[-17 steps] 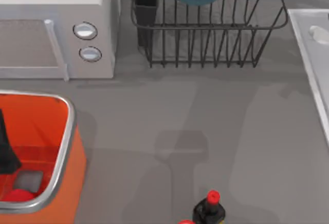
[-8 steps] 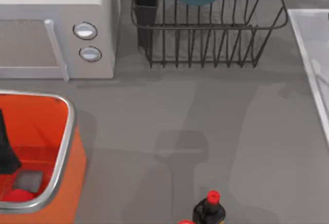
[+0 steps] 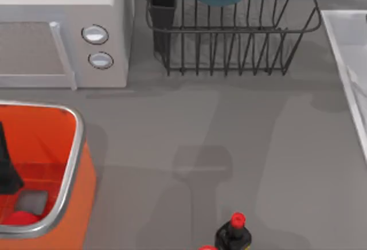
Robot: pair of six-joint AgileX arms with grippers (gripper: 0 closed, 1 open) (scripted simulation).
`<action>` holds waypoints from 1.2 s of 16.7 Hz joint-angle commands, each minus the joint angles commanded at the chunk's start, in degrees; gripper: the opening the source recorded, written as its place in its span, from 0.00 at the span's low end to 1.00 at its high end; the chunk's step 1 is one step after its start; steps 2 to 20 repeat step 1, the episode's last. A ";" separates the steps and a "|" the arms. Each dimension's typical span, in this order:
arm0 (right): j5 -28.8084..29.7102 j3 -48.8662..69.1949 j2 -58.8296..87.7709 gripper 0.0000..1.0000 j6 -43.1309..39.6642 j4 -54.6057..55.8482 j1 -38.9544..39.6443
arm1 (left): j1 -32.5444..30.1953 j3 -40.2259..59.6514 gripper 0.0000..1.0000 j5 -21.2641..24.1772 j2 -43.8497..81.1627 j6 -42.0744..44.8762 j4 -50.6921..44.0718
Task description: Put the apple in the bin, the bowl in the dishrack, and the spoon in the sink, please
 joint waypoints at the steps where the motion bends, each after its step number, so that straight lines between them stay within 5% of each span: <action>1: 0.00 0.00 0.00 1.00 0.00 0.00 0.00 | 0.00 0.00 1.00 0.00 0.00 0.00 0.00; 20: 0.00 0.00 0.00 1.00 0.00 0.00 0.00 | 0.00 0.00 1.00 0.00 0.00 0.00 0.00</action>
